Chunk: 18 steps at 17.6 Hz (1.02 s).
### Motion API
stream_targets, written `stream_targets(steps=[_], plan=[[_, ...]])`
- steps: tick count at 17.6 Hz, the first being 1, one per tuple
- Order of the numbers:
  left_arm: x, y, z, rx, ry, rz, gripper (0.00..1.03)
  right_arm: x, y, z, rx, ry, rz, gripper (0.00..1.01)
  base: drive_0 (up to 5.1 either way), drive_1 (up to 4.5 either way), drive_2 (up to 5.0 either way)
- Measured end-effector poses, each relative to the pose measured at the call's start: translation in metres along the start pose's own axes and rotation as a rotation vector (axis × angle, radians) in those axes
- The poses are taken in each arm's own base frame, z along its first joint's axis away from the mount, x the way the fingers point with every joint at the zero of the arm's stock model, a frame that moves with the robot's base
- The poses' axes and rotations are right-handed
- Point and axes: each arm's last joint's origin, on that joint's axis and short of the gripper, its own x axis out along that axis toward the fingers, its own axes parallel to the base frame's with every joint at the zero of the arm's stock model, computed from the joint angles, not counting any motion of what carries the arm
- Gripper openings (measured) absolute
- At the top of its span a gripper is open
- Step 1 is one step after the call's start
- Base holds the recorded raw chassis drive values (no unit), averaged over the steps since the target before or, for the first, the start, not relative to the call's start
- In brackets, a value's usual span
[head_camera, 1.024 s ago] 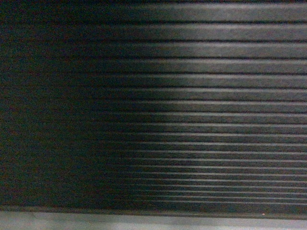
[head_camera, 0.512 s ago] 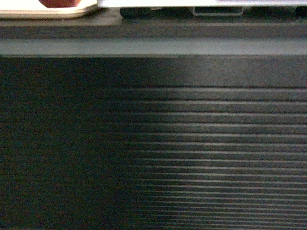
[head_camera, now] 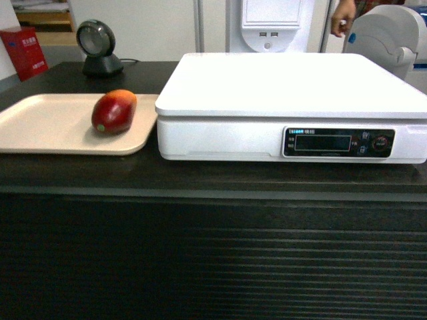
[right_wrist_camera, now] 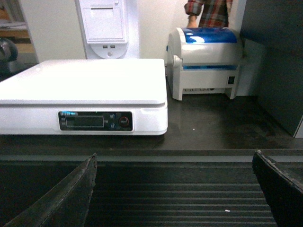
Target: Place dark red mango on scale at checkout
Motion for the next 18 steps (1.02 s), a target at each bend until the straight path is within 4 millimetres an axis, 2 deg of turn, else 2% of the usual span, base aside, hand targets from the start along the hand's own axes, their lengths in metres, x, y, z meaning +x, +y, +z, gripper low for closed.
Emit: stream_targets(steps=[18], plan=[[0.0000,0.0000,0.0000,0.000,0.000,0.000,0.98,0.0000,0.0000,0.0001,-0.001,-0.001,0.001,0.98,0.0,0.00,0.0]])
